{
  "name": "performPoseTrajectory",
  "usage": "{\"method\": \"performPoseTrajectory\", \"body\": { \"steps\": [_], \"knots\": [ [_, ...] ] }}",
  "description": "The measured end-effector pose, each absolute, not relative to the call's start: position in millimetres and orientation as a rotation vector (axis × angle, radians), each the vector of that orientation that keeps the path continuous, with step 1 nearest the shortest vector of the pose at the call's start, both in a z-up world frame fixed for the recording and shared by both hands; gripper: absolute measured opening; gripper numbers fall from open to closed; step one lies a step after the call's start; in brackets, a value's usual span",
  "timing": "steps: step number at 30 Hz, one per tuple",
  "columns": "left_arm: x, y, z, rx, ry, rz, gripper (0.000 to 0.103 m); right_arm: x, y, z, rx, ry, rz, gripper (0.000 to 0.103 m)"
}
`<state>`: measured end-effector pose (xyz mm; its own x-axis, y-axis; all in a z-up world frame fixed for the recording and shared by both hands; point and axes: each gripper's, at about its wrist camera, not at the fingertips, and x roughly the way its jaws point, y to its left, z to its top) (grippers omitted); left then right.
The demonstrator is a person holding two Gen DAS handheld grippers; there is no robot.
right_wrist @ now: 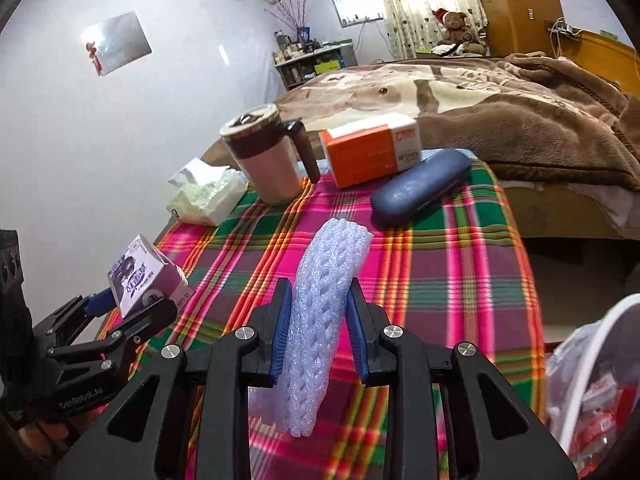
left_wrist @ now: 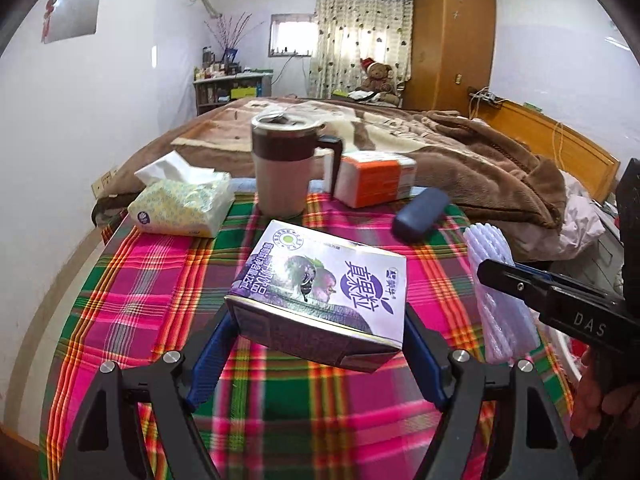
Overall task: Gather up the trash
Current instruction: 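Carry the drink carton and foam sleeve with both tools over the bin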
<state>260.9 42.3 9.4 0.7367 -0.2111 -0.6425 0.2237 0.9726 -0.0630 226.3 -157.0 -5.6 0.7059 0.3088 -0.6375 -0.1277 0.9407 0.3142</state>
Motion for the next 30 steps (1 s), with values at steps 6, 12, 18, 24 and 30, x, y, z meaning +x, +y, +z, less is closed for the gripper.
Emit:
{"method": "performPoseTrajectory", "body": {
  "steps": [6, 12, 18, 24, 30],
  "knots": [
    [234, 16, 21, 0.029, 0.671, -0.29, 0.079, 200, -182, 5, 0.256, 0.718, 0.216, 0.028],
    [213, -16, 31, 0.027, 0.646, -0.347, 0.079, 179, -214, 13, 0.267, 0.685, 0.166, 0.028],
    [197, -56, 36, 0.061, 0.632, -0.403, 0.079, 160, -250, 15, 0.297, 0.664, 0.103, 0.028],
    [183, -100, 38, 0.089, 0.62, -0.476, 0.079, 143, -285, 17, 0.315, 0.645, 0.038, 0.028],
    [170, -147, 36, 0.095, 0.63, -0.57, 0.079, 129, -320, 17, 0.313, 0.644, -0.036, 0.028]
  ]
}}
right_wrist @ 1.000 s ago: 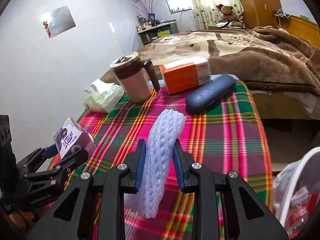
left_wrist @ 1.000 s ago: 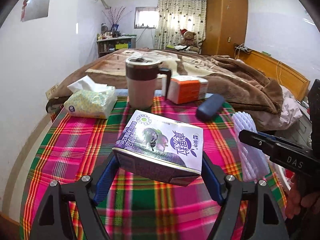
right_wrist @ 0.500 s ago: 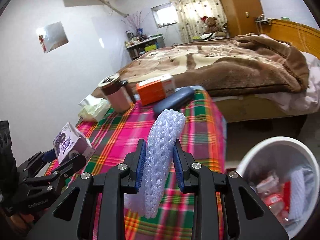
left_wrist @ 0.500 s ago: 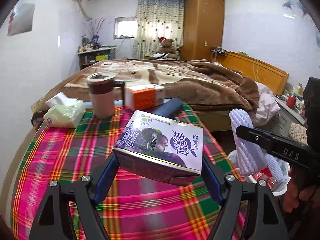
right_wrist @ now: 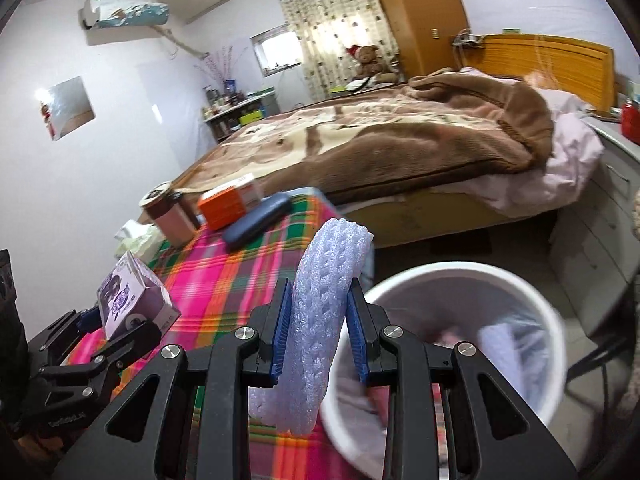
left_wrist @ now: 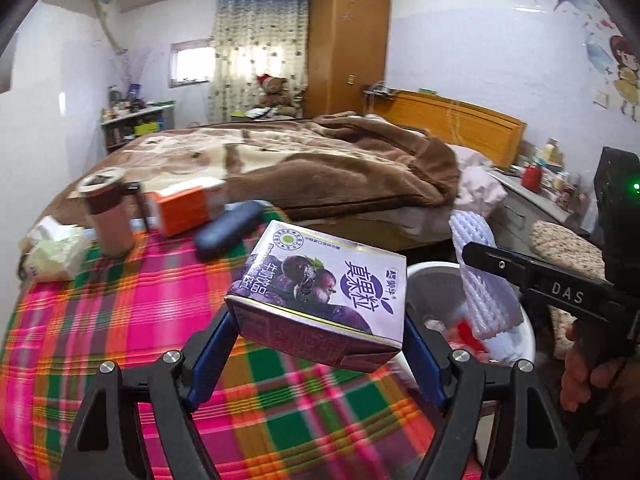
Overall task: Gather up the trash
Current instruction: 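Carry the drink carton and foam sleeve with both tools over the bin, then open both tools to drop the carton and foam sleeve into the bin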
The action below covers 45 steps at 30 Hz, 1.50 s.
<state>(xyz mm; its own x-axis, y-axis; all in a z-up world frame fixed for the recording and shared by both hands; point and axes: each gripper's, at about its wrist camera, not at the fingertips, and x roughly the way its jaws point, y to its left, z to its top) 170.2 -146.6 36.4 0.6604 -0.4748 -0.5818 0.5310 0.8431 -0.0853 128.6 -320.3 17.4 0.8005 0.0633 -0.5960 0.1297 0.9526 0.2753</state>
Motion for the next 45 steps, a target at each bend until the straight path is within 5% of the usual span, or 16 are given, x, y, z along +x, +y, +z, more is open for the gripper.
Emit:
{"method": "performPoseTrajectory", "body": {
  "steps": [17, 32, 38, 40, 45],
  "knots": [
    [142, -264, 3, 0.173, 0.697, -0.762, 0.079, 107, -386, -8, 0.288, 0.748, -0.151, 0.028],
    [158, -289, -26, 0.176, 0.767, -0.738, 0.079, 113, -404, -33, 0.231, 0.831, -0.145, 0.029],
    [163, -287, -31, 0.145, 0.794, -0.75, 0.082, 112, -403, -35, 0.212, 0.827, -0.155, 0.045],
    [164, -285, -31, 0.137, 0.795, -0.746, 0.084, 111, -404, -35, 0.223, 0.821, -0.15, 0.063],
    [165, -278, -28, 0.132, 0.788, -0.724, 0.085, 109, -403, -34, 0.244, 0.808, -0.154, 0.066]
  ]
}}
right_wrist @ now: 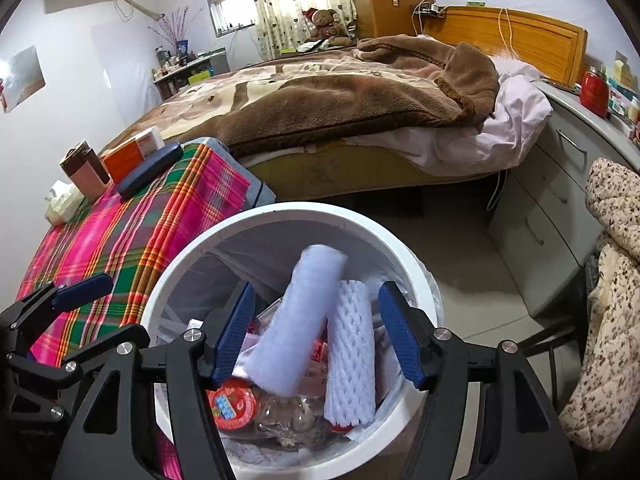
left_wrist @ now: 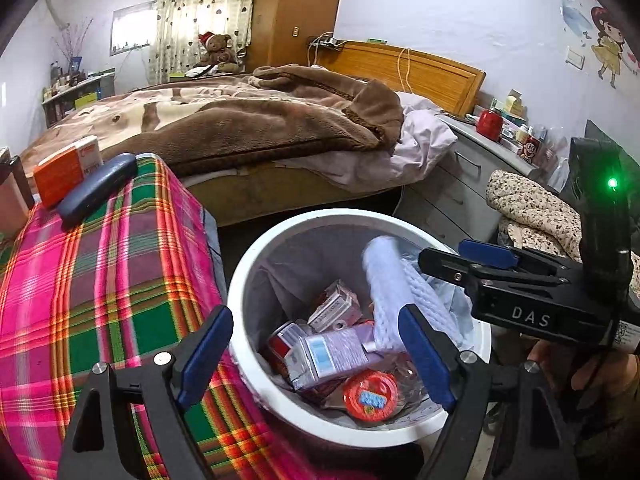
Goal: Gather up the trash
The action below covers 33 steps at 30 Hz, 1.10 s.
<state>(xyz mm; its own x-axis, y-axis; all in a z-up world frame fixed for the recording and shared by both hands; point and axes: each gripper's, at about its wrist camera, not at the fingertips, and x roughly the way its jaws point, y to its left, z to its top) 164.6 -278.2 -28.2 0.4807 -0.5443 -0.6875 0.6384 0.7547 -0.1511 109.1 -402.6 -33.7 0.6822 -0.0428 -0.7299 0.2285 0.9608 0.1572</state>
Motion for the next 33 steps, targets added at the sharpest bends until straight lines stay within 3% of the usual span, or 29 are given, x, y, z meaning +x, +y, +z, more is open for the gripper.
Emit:
{"method": "performPoseTrajectory", "body": {
  "steps": [33],
  "knots": [
    [65, -148, 11, 0.111, 0.588, -0.35, 0.085, 22, -307, 4, 0.211, 0.543, -0.163, 0.066]
  ]
}}
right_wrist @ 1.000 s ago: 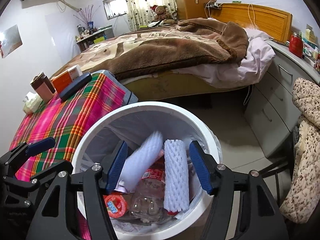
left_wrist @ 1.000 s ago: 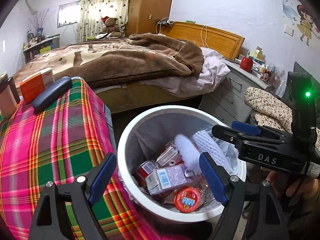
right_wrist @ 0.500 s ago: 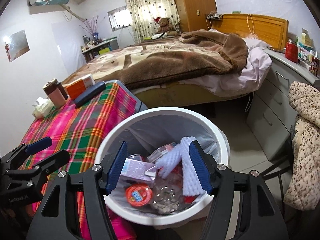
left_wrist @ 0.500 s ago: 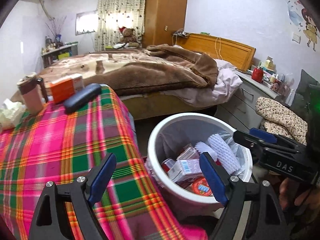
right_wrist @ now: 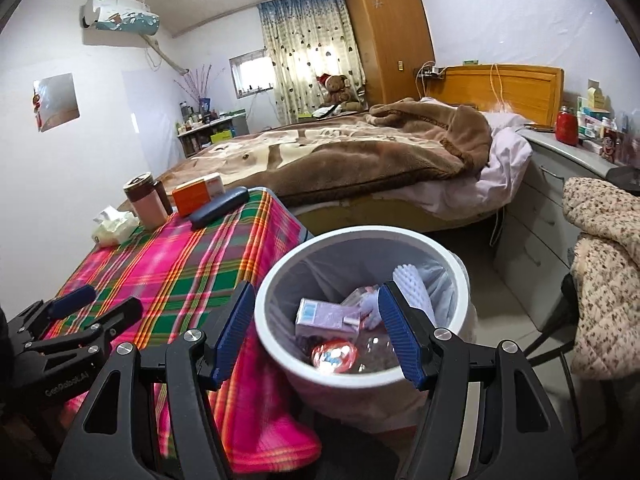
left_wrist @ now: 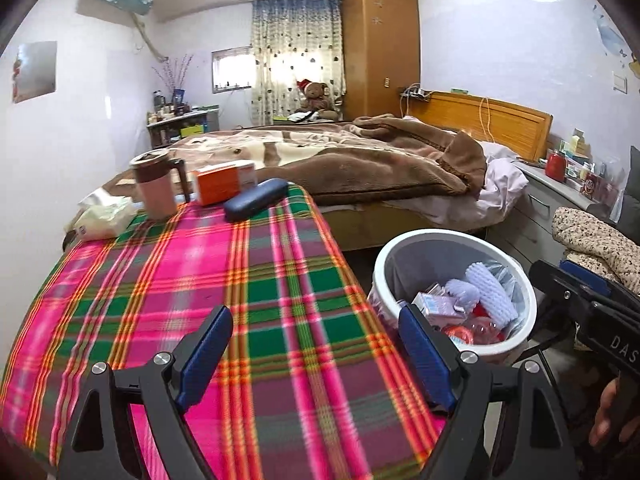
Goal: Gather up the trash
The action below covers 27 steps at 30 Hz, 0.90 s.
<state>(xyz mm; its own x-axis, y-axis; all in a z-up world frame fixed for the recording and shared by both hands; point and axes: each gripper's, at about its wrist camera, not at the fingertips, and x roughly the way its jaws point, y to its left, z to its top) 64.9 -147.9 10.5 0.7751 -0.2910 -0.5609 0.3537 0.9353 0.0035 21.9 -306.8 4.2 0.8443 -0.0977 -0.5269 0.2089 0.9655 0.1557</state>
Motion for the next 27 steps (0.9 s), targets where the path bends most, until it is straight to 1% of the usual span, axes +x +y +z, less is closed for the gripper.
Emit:
{"method": "performPoseTrajectory", "body": {
  "steps": [13, 27],
  "knots": [
    [24, -108, 5, 0.103, 0.542, -0.274, 0.085, -10, -267, -2, 0.162, 0.493, -0.193, 0.066],
    [11, -98, 0, 0.118, 0.521, -0.253, 0.085, -16, -246, -1, 0.118, 0.462, -0.212, 0.066]
  ]
}}
